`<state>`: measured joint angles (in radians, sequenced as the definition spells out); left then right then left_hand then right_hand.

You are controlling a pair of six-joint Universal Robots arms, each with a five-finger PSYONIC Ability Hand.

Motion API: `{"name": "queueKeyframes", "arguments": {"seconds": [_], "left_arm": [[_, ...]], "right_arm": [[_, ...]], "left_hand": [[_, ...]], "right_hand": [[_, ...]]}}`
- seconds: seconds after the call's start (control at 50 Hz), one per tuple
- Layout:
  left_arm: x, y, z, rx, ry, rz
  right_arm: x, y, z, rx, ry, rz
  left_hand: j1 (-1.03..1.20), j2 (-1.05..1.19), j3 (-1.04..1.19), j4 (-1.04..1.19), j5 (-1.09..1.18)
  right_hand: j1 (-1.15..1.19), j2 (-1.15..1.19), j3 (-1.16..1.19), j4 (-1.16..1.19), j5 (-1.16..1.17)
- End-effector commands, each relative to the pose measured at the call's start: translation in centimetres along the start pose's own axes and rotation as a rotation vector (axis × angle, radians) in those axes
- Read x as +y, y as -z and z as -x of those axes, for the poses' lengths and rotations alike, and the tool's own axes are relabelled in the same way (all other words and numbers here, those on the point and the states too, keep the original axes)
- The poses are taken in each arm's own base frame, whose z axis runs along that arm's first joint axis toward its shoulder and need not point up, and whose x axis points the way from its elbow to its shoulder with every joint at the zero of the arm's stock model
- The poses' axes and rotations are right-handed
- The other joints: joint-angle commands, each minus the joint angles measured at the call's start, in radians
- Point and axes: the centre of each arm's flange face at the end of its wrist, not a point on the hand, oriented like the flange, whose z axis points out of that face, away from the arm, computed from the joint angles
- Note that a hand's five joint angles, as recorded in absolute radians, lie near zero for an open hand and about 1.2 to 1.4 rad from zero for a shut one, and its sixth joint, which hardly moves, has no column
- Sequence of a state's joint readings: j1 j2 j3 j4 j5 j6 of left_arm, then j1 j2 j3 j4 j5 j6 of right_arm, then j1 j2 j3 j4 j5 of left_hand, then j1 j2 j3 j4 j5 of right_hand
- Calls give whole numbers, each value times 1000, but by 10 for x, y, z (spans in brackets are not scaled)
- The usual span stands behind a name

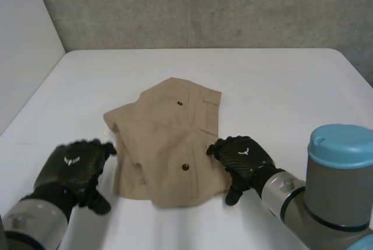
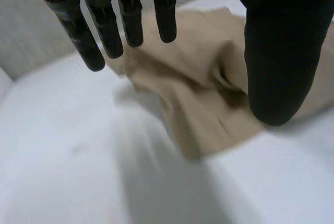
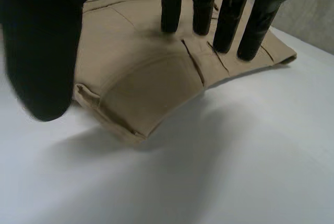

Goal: Fold the shorts.

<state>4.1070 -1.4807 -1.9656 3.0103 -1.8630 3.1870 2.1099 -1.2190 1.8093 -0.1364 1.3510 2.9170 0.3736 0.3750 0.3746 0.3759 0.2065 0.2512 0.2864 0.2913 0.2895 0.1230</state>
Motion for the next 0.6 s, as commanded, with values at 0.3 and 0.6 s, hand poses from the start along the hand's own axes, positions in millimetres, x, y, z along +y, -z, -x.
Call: {"name": "queueKeyframes", "arguments": {"seconds": [0.3, 0.6], "left_arm": [[22, -7, -15, 160, 131, 162], [35, -56, -32, 145, 207, 254]], "right_arm": [[-10, -14, -7, 168, 150, -55], [-107, 34, -11, 196, 107, -306]], "left_hand": [[242, 241, 241, 240, 235], [34, 32, 33, 31, 26]], "right_hand": [[1145, 1110, 1105, 1107, 1099], [1145, 1110, 1105, 1107, 1099]]}}
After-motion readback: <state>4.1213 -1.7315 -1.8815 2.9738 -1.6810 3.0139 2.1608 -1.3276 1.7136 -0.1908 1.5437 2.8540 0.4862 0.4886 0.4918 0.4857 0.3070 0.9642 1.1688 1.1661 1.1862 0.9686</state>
